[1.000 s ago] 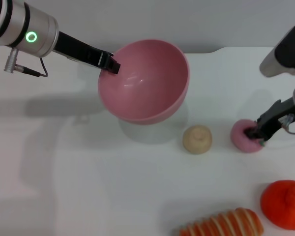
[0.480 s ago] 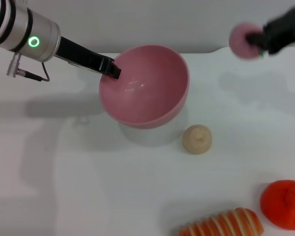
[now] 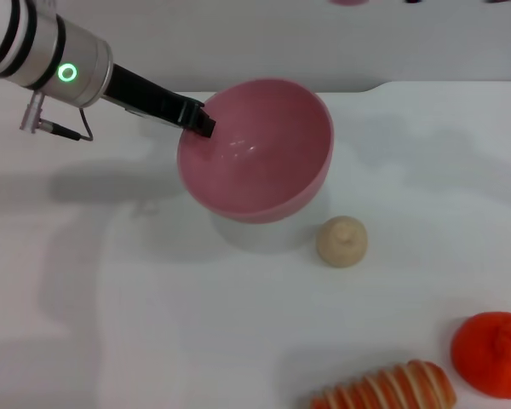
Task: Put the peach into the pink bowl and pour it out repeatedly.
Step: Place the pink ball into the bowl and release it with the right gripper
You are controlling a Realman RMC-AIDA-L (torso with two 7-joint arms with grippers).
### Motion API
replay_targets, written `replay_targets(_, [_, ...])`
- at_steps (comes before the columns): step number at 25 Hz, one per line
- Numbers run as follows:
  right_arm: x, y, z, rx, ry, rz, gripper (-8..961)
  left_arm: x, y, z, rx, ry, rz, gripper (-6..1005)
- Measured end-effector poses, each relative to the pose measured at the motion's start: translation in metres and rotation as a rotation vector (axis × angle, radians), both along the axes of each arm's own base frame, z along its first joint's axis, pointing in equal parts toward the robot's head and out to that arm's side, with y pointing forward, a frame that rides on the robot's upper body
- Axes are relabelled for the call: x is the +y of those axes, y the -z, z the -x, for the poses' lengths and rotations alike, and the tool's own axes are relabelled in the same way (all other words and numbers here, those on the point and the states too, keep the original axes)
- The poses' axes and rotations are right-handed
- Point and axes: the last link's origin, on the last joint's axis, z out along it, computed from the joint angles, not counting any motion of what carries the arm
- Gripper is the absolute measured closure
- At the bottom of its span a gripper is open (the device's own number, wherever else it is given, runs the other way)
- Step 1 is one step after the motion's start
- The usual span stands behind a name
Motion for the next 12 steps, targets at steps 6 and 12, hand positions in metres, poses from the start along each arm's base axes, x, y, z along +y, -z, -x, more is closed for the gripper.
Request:
replay_targets(6, [0.001, 0.033, 0.006, 0.024, -0.091, 0.125, 863, 0.003, 0.003, -0.004, 0.005, 0.011, -0.009, 954])
replay_targets(12, [0.008, 0.046, 0.001, 0.038, -0.074, 0.160, 783, 0.004, 0.005, -0.007, 0.003, 0.015, -0.005, 954])
